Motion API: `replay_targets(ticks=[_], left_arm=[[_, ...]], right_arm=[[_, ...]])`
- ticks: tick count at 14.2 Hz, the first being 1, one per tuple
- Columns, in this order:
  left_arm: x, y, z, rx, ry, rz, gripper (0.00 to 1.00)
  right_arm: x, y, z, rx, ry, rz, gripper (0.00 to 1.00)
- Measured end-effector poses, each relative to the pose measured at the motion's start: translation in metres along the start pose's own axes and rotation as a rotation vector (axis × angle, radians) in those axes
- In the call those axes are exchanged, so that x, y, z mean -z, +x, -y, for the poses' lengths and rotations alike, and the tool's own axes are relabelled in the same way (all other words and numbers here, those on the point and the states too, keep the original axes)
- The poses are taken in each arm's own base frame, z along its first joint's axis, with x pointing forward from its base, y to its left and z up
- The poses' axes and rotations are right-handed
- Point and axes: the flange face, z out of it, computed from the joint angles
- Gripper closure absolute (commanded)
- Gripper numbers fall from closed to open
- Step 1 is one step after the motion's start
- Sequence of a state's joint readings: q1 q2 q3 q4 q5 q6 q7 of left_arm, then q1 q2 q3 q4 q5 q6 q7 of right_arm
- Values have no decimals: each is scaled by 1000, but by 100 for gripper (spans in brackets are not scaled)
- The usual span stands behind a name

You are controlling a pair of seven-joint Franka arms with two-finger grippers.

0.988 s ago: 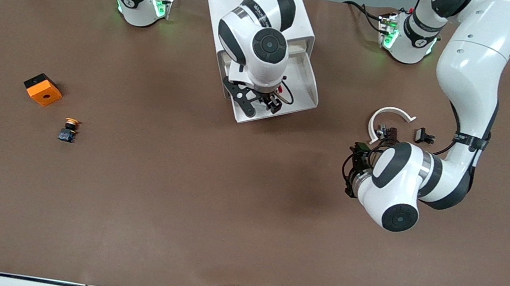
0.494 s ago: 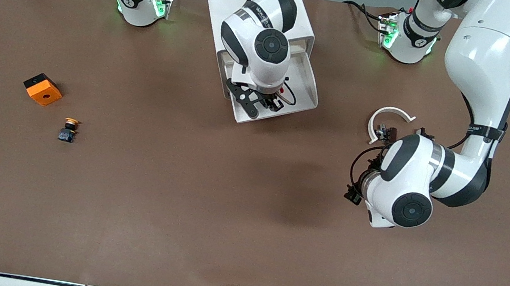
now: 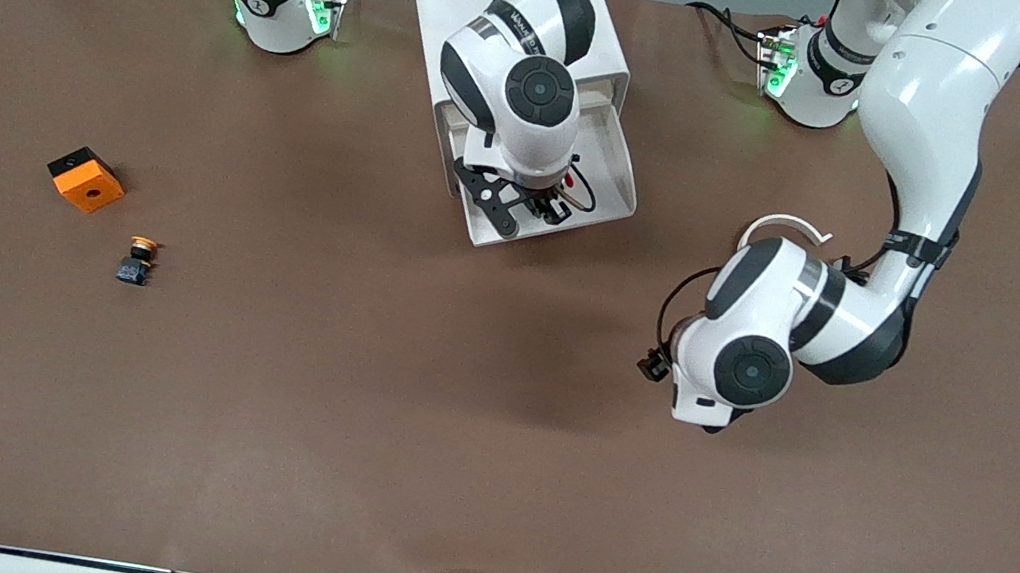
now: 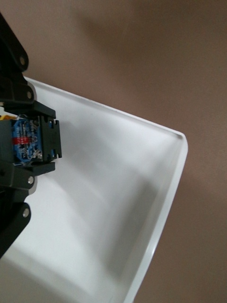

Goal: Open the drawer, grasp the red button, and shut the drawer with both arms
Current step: 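Push the drawer shut with the left gripper while the right gripper carries the button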

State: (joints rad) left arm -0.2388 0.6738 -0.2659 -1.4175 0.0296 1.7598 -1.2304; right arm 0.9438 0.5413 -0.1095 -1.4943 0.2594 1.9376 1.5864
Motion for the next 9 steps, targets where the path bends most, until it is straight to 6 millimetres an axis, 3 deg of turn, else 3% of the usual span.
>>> replay_targets(ticks=[2, 5, 9], left_arm=[[-14, -27, 2, -56, -46, -23, 0], [-39, -78, 12, -144, -113, -56, 0], [-59, -142, 15, -256, -104, -63, 0]], right_arm=[[30, 20, 1, -21, -39, 28, 100], [92, 65, -12, 80, -78, 65, 100], [178, 159, -61, 311, -67, 119, 99]])
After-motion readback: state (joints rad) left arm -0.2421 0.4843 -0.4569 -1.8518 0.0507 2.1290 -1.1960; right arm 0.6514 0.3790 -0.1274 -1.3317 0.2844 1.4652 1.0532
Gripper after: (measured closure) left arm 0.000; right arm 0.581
